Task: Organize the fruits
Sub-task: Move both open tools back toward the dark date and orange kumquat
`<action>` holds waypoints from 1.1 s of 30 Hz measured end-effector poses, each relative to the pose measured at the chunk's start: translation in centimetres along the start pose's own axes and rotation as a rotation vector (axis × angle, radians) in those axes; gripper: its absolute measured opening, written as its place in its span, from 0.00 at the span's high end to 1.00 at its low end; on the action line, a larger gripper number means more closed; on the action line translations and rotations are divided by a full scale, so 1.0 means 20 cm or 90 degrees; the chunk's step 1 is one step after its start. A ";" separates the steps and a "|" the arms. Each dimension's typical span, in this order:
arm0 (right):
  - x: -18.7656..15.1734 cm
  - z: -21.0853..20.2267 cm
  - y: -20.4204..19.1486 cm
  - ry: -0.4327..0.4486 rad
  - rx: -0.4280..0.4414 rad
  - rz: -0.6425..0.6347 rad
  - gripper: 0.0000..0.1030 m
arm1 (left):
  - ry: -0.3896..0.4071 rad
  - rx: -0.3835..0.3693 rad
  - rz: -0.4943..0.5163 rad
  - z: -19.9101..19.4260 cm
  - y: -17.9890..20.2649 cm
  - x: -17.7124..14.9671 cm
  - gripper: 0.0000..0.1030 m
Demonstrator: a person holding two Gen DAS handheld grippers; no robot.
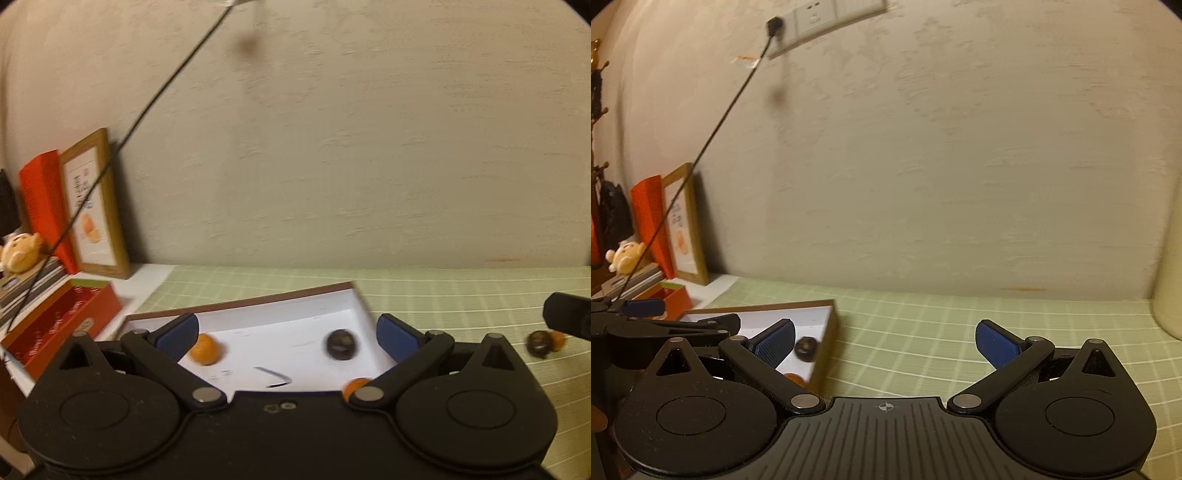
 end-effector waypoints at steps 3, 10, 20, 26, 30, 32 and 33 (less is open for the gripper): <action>0.01 -0.03 0.07 0.005 -0.015 0.006 0.00 | 0.011 -0.027 0.010 0.00 0.09 0.03 0.06; 0.00 -0.10 0.24 0.019 -0.064 0.009 0.00 | 0.024 -0.090 0.036 0.03 0.31 0.07 0.06; -0.02 -0.11 0.48 0.003 -0.147 0.053 0.01 | 0.012 -0.150 0.054 0.06 0.53 0.07 0.06; -0.06 -0.10 0.57 -0.027 -0.182 0.055 0.36 | 0.015 -0.181 0.079 0.07 0.65 0.05 0.07; -0.08 -0.08 0.64 -0.047 -0.188 0.082 0.36 | 0.015 -0.198 0.094 0.08 0.72 0.05 0.10; -0.09 -0.07 0.64 -0.052 -0.184 0.081 0.47 | 0.014 -0.205 0.100 0.09 0.75 0.05 0.11; -0.09 -0.07 0.64 -0.055 -0.182 0.079 0.50 | 0.013 -0.209 0.103 0.09 0.76 0.04 0.12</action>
Point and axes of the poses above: each gripper's, at about its wrist camera, not at the fingertips, and z roughly the way its jaws point, y to its right, x to its top, the point moved 4 cm from there along z, roughly the way its jaws point, and after that the axes turned 11 degrees about z, right-handed, at the moved point
